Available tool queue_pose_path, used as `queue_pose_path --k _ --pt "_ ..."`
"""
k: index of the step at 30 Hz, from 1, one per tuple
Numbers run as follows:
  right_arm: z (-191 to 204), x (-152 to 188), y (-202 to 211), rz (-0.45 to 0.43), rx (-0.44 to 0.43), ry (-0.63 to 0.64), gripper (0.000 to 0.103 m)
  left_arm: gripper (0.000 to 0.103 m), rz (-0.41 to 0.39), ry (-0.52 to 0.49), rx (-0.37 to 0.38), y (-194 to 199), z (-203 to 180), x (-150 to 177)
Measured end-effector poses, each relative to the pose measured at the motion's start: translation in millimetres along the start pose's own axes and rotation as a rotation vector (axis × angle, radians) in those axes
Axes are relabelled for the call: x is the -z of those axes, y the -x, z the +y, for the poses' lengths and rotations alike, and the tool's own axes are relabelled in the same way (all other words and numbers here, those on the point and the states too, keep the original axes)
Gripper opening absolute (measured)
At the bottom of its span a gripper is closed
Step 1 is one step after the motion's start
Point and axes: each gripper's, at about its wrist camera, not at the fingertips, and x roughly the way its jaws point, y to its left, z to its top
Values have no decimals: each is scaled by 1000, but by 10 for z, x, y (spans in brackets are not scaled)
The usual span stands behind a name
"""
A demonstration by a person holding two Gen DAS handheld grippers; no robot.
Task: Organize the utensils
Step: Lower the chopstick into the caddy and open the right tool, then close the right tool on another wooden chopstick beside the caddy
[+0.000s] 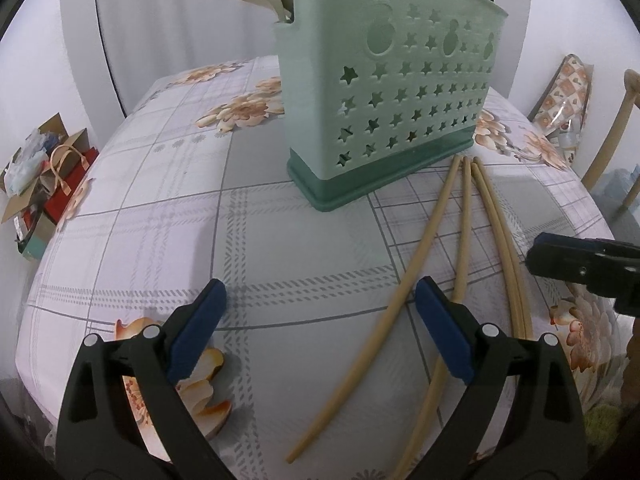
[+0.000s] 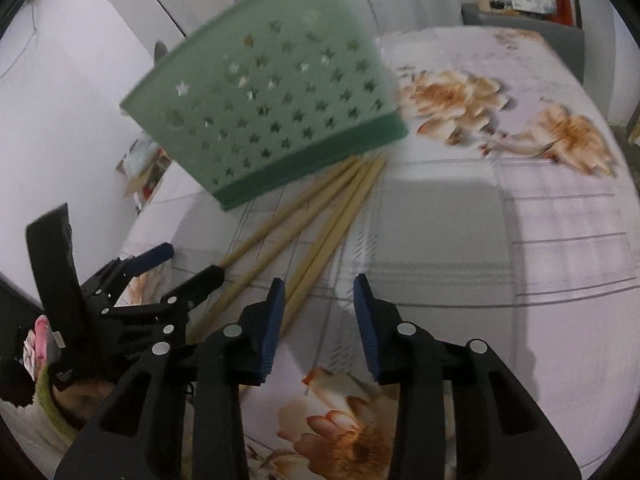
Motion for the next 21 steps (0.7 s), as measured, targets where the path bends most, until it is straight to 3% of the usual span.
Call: queue_pose_path --k 8,14,21 --pt "185 -19 -82 2 88 72 16 91 0 2 -1 6 8 1" --pt "200 -42 -74 8 102 83 15 91 0 3 -1 5 8 0" --pt "175 -56 -39 11 192 153 11 91 -2 6 -5 9 19 0"
